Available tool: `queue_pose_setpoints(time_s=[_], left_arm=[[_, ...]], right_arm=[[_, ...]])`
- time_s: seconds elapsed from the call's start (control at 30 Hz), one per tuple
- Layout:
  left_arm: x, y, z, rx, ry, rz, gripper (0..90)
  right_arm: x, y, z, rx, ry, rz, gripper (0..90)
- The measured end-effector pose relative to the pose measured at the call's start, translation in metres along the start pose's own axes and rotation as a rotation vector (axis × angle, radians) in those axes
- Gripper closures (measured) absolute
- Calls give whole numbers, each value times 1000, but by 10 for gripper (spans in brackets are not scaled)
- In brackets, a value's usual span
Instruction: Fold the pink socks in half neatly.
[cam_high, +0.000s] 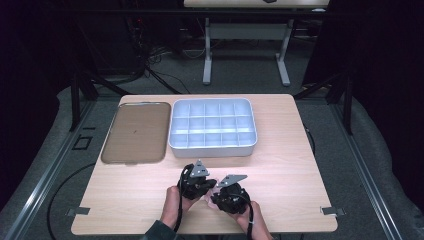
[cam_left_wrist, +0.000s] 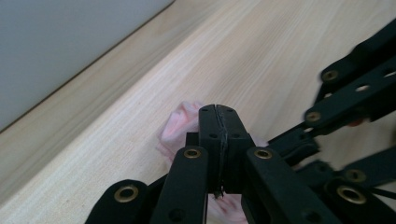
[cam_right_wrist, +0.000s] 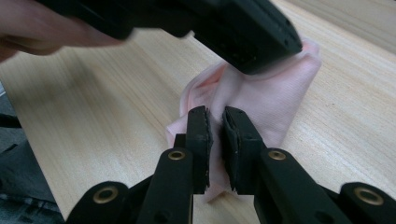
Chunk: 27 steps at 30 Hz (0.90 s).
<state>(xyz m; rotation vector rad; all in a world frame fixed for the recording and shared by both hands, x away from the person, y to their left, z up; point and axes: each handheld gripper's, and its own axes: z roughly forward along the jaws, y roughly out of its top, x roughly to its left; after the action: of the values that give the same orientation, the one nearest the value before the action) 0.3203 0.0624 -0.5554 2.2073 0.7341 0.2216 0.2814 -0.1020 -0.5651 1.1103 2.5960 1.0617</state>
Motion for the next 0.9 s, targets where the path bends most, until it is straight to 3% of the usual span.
queue_pose_setpoints(time_s=[0.13, 0.4, 0.57, 0.9], left_arm=[[5, -6, 5, 1, 4, -19, 898], [8, -14, 3, -9, 18, -49, 899], [7, -14, 3, -9, 28, -43, 899], [5, -14, 3, -6, 45, -33, 899]], right_arm=[[-1, -2, -1, -16, 1, 3, 797], [12, 0, -10, 1, -41, -63, 790], [19, -1, -5, 20, -39, -93, 800], [17, -3, 1, 12, -28, -92, 845]])
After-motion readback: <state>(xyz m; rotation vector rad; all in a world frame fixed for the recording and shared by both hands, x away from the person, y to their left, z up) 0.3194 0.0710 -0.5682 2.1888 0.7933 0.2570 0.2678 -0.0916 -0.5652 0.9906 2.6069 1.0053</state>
